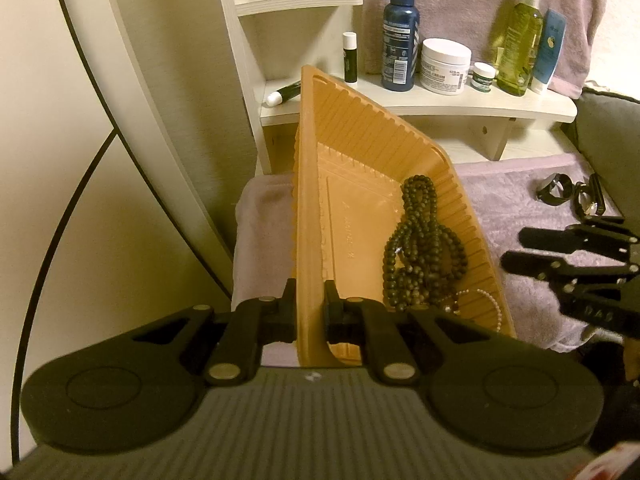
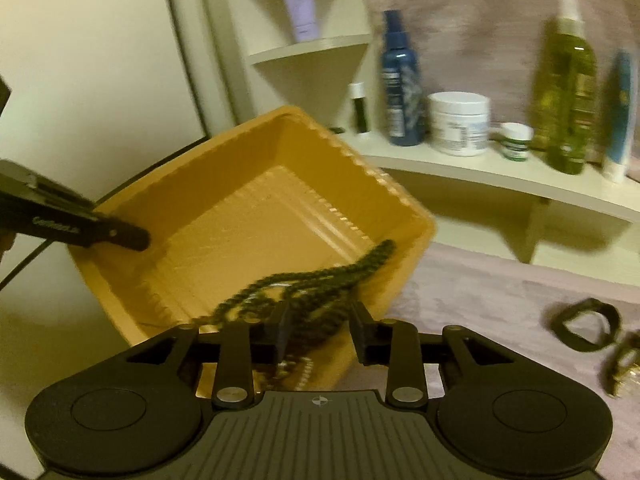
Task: Organize jewelry
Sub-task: 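Move the right gripper back to the silver watch on the cloth, then grasp the silver watch face with the right gripper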
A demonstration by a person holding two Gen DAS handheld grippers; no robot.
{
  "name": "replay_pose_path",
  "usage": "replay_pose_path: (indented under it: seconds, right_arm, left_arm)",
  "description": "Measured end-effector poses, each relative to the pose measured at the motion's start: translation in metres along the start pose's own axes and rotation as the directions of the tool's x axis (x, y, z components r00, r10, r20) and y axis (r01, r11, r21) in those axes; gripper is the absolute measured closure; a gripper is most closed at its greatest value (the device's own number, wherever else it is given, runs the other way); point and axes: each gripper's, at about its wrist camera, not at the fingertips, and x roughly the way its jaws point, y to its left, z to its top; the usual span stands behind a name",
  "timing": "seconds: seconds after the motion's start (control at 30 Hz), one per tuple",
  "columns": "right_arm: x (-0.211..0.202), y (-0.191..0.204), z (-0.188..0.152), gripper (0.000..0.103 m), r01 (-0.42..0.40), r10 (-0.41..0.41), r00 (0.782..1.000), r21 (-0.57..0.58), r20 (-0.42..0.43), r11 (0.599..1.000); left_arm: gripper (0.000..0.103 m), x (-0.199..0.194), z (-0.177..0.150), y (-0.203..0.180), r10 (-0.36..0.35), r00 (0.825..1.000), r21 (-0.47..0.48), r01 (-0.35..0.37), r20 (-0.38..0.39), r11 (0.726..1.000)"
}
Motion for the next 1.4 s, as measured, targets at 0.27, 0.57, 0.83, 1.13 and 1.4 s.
replay_pose_path:
  seconds: [0.27, 0.57, 0.83, 1.13, 1.4]
  right_arm:
    - [-0.031, -0.044, -0.024, 0.067, 0.165, -0.168, 0.986, 0.096, 0.022, 0.982]
    - [-0.058, -0.11, -0.049, 0.064, 0.37, -0.376, 0.926, 0.194, -0.004, 0.909]
    - [-0.06, -0.145, -0.056, 0.058, 0.414, -0.434, 0.901, 0.302, 0.0, 0.859]
    - [-0.052, -0.178, -0.069, 0.056, 0.369, -0.438, 0.899, 0.519, 0.012, 0.771]
    - [-0.044, -0.191, -0.075, 0.056, 0.324, -0.428, 0.903, 0.605, 0.031, 0.728]
  left_arm:
    - [0.093, 0.0, 0.0, 0.0, 0.0, 1.0, 0.003, 0.0, 0.001, 1.0]
    - [0.093, 0.0, 0.001, 0.001, 0.003, 1.0, 0.0, -0.003, 0.0, 1.0]
    - [0.093, -0.001, 0.0, 0.0, 0.005, 1.0, 0.001, -0.005, 0.0, 1.0]
    - [0.093, 0.0, 0.001, -0.001, 0.008, 1.0, 0.003, -0.008, -0.006, 1.0]
    - [0.093, 0.001, 0.001, 0.0, 0.007, 1.0, 0.001, -0.007, -0.007, 1.0]
